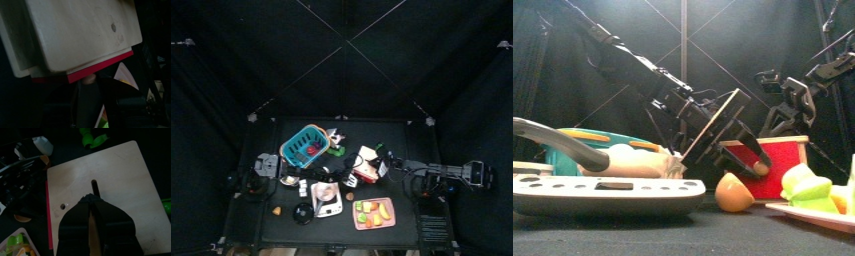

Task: Grab egg half

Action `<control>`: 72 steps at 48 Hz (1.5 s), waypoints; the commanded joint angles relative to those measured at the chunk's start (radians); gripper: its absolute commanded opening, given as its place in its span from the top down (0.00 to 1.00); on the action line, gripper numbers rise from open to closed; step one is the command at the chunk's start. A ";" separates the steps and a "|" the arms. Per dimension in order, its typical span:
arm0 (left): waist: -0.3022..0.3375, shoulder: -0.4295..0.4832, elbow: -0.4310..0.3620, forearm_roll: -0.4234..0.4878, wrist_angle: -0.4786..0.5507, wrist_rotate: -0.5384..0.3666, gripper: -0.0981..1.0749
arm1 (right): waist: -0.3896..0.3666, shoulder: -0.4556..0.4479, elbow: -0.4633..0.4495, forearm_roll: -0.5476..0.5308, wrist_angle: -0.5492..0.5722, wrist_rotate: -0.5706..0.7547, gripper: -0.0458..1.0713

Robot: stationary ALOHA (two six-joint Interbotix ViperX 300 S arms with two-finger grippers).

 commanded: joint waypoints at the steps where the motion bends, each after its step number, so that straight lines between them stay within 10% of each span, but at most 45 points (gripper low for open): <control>1: -0.012 -0.037 0.000 -0.015 0.006 0.002 0.37 | -0.006 0.009 0.005 0.008 0.025 0.002 0.56; 72: -0.107 -0.140 0.144 -0.112 0.103 0.002 0.37 | -0.008 0.005 0.011 0.009 0.057 0.000 0.56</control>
